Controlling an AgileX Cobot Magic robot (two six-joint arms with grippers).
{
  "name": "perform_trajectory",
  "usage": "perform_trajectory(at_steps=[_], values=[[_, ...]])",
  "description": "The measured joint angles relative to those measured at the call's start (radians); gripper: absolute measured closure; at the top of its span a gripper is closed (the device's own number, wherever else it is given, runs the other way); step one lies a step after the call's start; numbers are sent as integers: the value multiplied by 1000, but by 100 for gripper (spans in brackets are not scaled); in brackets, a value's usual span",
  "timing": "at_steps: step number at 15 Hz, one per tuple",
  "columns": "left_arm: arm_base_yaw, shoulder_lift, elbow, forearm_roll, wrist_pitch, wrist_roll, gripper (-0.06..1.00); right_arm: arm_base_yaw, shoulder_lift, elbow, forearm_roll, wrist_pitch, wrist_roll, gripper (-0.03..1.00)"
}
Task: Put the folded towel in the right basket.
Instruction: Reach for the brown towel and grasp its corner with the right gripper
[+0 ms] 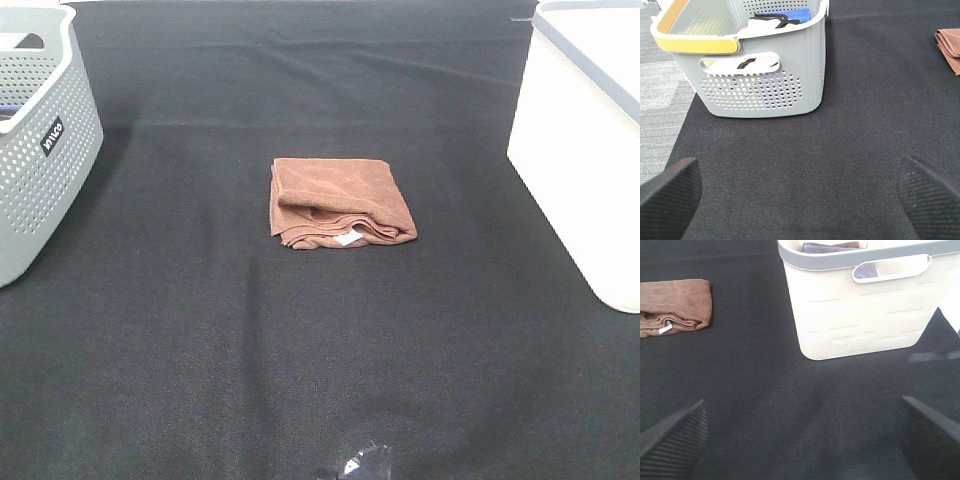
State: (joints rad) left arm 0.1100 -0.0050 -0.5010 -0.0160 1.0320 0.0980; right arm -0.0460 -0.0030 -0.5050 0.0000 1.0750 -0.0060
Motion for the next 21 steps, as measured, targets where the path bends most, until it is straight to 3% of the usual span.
perform_trajectory(at_steps=[4, 7, 13, 21], values=[[0, 0, 0, 0, 0, 0, -5, 0, 79, 0, 0, -1, -1, -1], [0, 0, 0, 0, 0, 0, -5, 0, 287, -52, 0, 0, -3, -1], [0, 0, 0, 0, 0, 0, -5, 0, 787, -429, 119, 91, -1, -1], [0, 0, 0, 0, 0, 0, -5, 0, 1104, -651, 265, 7, -21, 0]])
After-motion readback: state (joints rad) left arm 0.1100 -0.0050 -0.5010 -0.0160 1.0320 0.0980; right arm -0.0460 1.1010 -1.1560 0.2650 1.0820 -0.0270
